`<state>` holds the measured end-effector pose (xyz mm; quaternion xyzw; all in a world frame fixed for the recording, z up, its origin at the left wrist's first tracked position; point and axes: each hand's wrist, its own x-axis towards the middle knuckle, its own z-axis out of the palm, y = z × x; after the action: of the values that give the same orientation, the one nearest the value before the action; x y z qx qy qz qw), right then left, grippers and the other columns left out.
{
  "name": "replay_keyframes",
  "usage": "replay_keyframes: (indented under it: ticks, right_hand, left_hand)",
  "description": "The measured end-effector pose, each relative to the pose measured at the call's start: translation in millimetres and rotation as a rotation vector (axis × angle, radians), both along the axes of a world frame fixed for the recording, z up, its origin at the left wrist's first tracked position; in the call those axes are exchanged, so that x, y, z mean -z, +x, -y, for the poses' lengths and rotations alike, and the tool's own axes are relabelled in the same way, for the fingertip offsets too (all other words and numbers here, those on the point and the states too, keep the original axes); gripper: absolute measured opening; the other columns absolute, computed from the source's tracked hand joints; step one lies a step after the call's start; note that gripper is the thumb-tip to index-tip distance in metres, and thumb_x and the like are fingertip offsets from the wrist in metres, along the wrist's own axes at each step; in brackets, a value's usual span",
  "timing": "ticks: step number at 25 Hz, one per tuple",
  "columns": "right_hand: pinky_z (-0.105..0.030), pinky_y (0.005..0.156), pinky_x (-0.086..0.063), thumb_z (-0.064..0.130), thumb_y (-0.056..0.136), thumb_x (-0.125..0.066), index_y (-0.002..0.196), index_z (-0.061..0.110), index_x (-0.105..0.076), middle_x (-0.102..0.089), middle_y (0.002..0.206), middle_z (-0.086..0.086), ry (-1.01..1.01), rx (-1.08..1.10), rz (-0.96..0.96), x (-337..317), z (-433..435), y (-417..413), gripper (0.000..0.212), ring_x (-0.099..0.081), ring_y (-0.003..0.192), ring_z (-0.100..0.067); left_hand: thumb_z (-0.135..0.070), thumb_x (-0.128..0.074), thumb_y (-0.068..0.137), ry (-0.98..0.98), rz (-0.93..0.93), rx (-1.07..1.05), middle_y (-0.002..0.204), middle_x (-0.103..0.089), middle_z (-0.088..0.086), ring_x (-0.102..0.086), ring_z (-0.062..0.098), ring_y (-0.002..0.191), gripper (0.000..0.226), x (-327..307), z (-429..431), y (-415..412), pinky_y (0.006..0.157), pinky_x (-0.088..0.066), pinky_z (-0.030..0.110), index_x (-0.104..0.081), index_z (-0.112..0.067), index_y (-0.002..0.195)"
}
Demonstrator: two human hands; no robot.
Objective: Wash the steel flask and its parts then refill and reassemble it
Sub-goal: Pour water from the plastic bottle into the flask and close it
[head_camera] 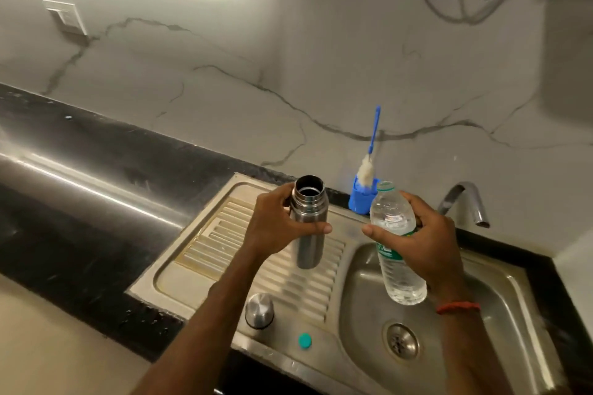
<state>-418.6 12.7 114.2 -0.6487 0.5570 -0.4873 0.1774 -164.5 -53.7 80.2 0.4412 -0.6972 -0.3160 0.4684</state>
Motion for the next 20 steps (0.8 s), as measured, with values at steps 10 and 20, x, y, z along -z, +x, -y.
replay_keyframes:
  ticks: [10,20]
  right_hand:
    - [-0.035,0.081,-0.06,0.077,0.054,-0.079,0.123,0.03,-0.064,-0.074,0.096,0.018,0.03,0.184,-0.123,6.4,-37.2,-90.7,0.085,-0.07,0.09,-0.001]
    - [-0.021,0.077,-0.056,0.062,0.056,-0.082,0.124,0.036,-0.061,-0.07,0.099,0.023,0.04,0.318,-0.218,2.4,-48.5,-125.2,0.077,-0.069,0.088,-0.001]
  left_hand:
    - [-0.039,-0.1,0.052,0.151,0.046,0.219,0.102,-0.074,-0.013,-0.068,0.001,0.095,0.071,35.9,-21.5,-115.5,0.082,-0.056,0.019,-0.068,-0.029,0.115]
    - [-0.044,-0.097,0.057,0.219,0.182,0.34,0.111,-0.067,-0.022,-0.06,-0.013,0.104,0.082,54.4,-7.0,-162.4,0.089,-0.047,0.008,-0.058,-0.035,0.128]
